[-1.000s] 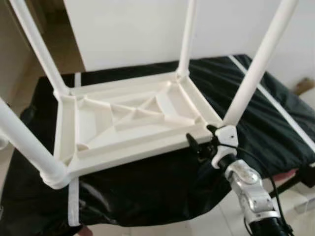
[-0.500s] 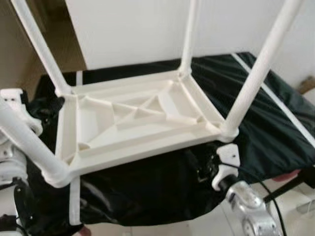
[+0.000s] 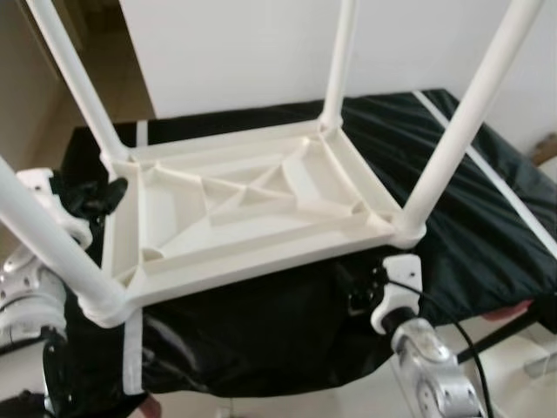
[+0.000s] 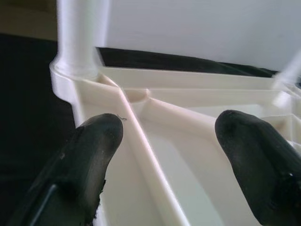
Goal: Building children table
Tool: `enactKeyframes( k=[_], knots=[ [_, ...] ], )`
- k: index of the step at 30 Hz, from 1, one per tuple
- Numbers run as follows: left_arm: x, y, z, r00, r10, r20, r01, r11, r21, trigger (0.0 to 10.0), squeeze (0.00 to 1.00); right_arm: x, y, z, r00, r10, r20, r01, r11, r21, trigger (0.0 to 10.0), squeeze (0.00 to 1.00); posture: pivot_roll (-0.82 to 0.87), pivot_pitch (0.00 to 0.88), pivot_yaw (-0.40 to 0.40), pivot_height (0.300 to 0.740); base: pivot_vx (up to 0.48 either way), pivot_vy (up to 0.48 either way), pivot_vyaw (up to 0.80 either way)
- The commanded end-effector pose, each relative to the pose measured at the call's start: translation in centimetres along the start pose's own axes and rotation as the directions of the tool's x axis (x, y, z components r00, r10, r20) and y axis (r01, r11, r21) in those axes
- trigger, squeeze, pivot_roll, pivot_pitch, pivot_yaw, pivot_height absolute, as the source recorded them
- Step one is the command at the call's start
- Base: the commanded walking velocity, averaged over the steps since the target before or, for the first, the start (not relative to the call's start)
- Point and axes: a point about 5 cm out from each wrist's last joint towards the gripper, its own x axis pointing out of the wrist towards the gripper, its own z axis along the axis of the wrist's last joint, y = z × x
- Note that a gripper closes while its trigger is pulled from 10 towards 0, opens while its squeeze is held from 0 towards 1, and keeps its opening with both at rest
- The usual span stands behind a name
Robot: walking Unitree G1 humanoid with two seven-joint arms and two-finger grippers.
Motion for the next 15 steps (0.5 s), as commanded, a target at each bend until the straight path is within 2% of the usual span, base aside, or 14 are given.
enactKeyframes(
  k=[1, 2, 3, 4, 5, 7, 9, 10, 11, 12, 13, 14, 15],
  knots=[
    [-0.3, -3.0, -0.7, 0.892, -0.452, -0.007, 0.451, 0.892, -0.026, 10.0, 0.0, 0.1, -0.6, -0.4, 0.999, -0.047, -0.013, 0.047, 0.999, 0.0, 10.0, 0.0, 0.01, 0.074, 0.003, 0.74, 0.0, 0.0, 0.0],
    [-1.2, -4.4, -2.2, 0.854, -0.519, -0.028, 0.517, 0.854, -0.05, 10.0, 0.0, 0.7, -0.9, -0.4, 0.996, -0.088, -0.018, 0.088, 0.996, 0.001, 10.0, 0.0, 0.02, 0.076, -0.003, 0.74, 0.0, 0.0, 0.0],
    [-1.7, -5.2, -3.0, 0.836, -0.547, -0.045, 0.545, 0.837, -0.045, 10.0, 0.0, 1.0, -1.0, -0.4, 0.995, -0.101, -0.022, 0.101, 0.995, -0.002, 10.0, 0.0, 0.02, 0.076, -0.003, 0.74, 0.0, 0.0, 0.0],
    [-1.7, -5.2, -3.0, 0.836, -0.547, -0.045, 0.545, 0.837, -0.045, 10.0, 0.0, 1.0, -1.0, -0.4, 0.995, -0.101, -0.022, 0.101, 0.995, -0.002, 10.0, 0.0, 0.02, 0.076, -0.003, 0.74, 0.0, 0.0, 0.0],
    [-2.2, -5.8, -3.6, 0.821, -0.568, -0.059, 0.566, 0.823, -0.047, 10.0, 0.0, 1.1, -1.1, -0.4, 0.993, -0.113, -0.024, 0.113, 0.994, -0.007, 10.0, 0.0, 0.03, 0.076, -0.004, 0.74, 0.0, 0.0, 0.0],
    [-2.2, -5.8, -3.6, 0.821, -0.568, -0.059, 0.566, 0.823, -0.047, 10.0, 0.0, 1.1, -1.1, -0.4, 0.993, -0.113, -0.024, 0.113, 0.994, -0.007, 10.0, 0.0, 0.03, 0.076, -0.004, 0.74, 0.0, 0.0, 0.0],
    [-3.3, -7.4, -4.8, 0.794, -0.605, -0.064, 0.599, 0.796, -0.088, 10.0, 0.0, 1.5, -1.2, -0.5, 0.991, -0.13, -0.028, 0.13, 0.991, -0.003, 10.0, 0.0, 0.03, 0.076, -0.001, 0.74, 0.0, 0.0, 0.0],
    [-3.3, -7.4, -4.8, 0.794, -0.605, -0.064, 0.599, 0.796, -0.088, 10.0, 0.0, 1.5, -1.2, -0.5, 0.991, -0.13, -0.028, 0.13, 0.991, -0.003, 10.0, 0.0, 0.03, 0.076, -0.001, 0.74, 0.0, 0.0, 0.0],
    [-4.0, -8.4, -5.2, 0.78, -0.623, -0.061, 0.615, 0.78, -0.113, 10.0, 0.0, 1.8, -1.2, -0.5, 0.99, -0.141, -0.028, 0.141, 0.99, -0.002, 10.0, 0.0, 0.03, 0.077, 0.001, 0.74, 0.0, 0.0, 0.0],
    [-4.0, -8.4, -5.2, 0.78, -0.623, -0.061, 0.615, 0.78, -0.113, 10.0, 0.0, 1.8, -1.2, -0.5, 0.99, -0.141, -0.028, 0.141, 0.99, -0.002, 10.0, 0.0, 0.03, 0.077, 0.001, 0.74, 0.0, 0.0, 0.0],
    [-4.5, -9.5, -5.5, 0.766, -0.64, -0.056, 0.63, 0.765, -0.135, 10.0, 0.0, 2.1, -1.3, -0.6, 0.988, -0.153, -0.027, 0.153, 0.988, 0.003, 10.0, 0.0, 0.03, 0.075, 0.003, 0.74, 0.0, 0.0, 0.0],
    [-4.5, -9.5, -5.5, 0.766, -0.64, -0.056, 0.63, 0.765, -0.135, 10.0, 0.0, 2.1, -1.3, -0.6, 0.988, -0.153, -0.027, 0.153, 0.988, 0.003, 10.0, 0.0, 0.03, 0.075, 0.003, 0.74, 0.0, 0.0, 0.0],
    [-4.9, -10.6, -5.9, 0.749, -0.66, -0.054, 0.647, 0.746, -0.155, 10.0, 0.0, 2.3, -1.4, -0.5, 0.986, -0.162, -0.027, 0.162, 0.987, 0.006, 10.0, 0.0, 0.04, 0.075, 0.006, 0.74, 0.0, 0.0, 0.0]
  ],
)
